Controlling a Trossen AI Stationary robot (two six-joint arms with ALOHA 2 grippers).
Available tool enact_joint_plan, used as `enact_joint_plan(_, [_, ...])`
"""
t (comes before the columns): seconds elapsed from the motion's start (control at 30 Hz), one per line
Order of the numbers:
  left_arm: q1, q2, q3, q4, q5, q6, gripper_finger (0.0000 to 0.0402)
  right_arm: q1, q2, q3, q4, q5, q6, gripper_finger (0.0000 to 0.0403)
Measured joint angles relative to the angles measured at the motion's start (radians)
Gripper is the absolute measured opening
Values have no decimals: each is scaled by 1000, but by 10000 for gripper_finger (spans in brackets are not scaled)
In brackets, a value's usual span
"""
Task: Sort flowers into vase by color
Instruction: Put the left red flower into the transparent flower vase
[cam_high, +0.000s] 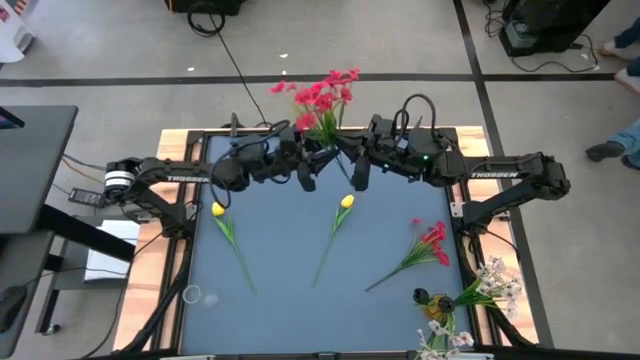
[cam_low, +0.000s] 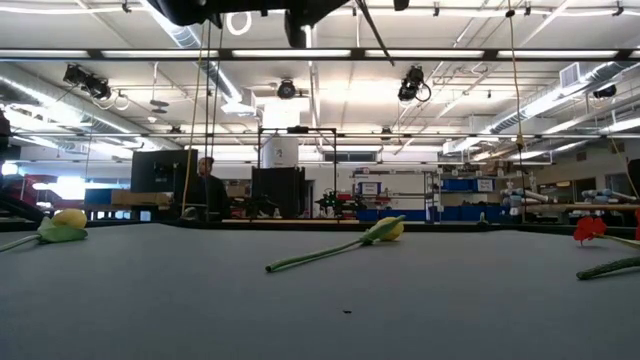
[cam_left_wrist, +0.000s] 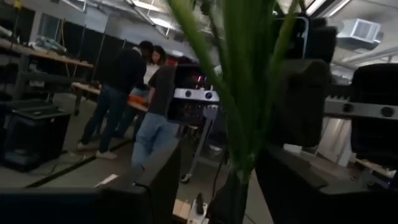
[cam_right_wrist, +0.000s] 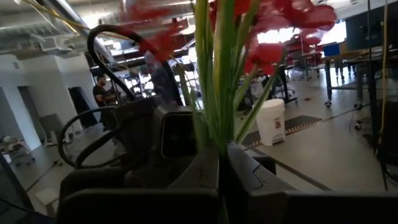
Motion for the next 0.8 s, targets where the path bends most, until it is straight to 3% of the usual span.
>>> enact_joint_plan(0.2, [-1,-2,12,-2,5,40,116,0,0,0,-4,0,-1,9])
enact_joint_plan(0.33, [6,-2,12,-7,121,43,26,-4,0,0,-8,-52,-4,10])
enact_joint_plan(0.43, [3,-16,12,-43,159,41,15,-5,-2,0,-26,-92,12,27])
enact_joint_plan(0.53, [-12,-71,12,-207,158,90,12,-5,-2,0,-48,-84,49,62])
enact_joint_plan(0.63, [-38,-173,10,-476,161,111,12,-3,-15,0,-21,-74,58,102])
enact_joint_plan(0.8, [-162,-363,10,-829,115,187,11,29,-63,0,-8,-86,52,147])
